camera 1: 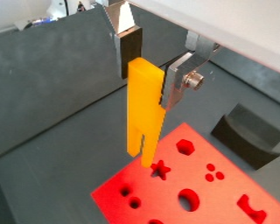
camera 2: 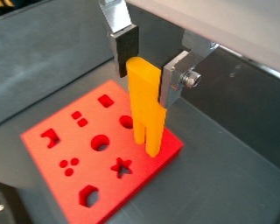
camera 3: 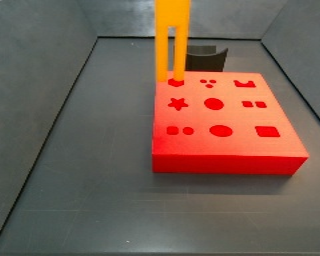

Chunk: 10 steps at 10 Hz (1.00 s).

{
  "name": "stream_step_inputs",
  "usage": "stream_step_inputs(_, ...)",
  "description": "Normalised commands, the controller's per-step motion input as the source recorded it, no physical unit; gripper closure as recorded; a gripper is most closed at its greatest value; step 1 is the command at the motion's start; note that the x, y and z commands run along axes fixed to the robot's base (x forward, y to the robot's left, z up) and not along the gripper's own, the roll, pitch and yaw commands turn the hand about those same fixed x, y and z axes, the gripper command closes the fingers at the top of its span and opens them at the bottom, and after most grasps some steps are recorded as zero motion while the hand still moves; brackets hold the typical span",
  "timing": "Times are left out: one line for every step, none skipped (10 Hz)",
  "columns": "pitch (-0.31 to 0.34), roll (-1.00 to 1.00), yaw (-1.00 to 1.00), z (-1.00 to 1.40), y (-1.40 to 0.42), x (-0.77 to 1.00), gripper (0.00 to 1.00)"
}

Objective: Insert the square-circle object.

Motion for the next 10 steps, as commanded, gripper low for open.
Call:
stream_step_inputs(0.000, 0.39, 0.00, -0.22, -0.52, 0.80, 1.00)
stream_step_inputs(0.036, 0.17, -0.35, -0.45, -0.34, 0.55, 1.00)
stream_step_inputs(0.066, 0.17, -0.53, -0.63, -0.22, 0.36, 1.00)
stream_step_inputs(0.080, 0.16, -0.63, -0.66, -0.17, 0.23, 1.00)
stream_step_inputs(0.097, 0.12, -0.65, -0.56, -0.15, 0.18, 1.00)
stream_step_inputs(0.000, 0.00, 0.00, 0.00, 0.00, 0.02, 1.00)
stream_step_inputs(0.000, 0.00, 0.00, 0.00, -0.02, 0.03, 1.00)
stream_step_inputs(-0.070, -0.01, 0.00, -0.21, -0.01, -0.07, 1.00)
stream_step_inputs(-0.053, -0.02, 0.25, -0.20, -0.21, -0.07, 1.00)
stream_step_inputs(-0.153, -0.12, 0.37, -0.20, -0.29, 0.00, 1.00)
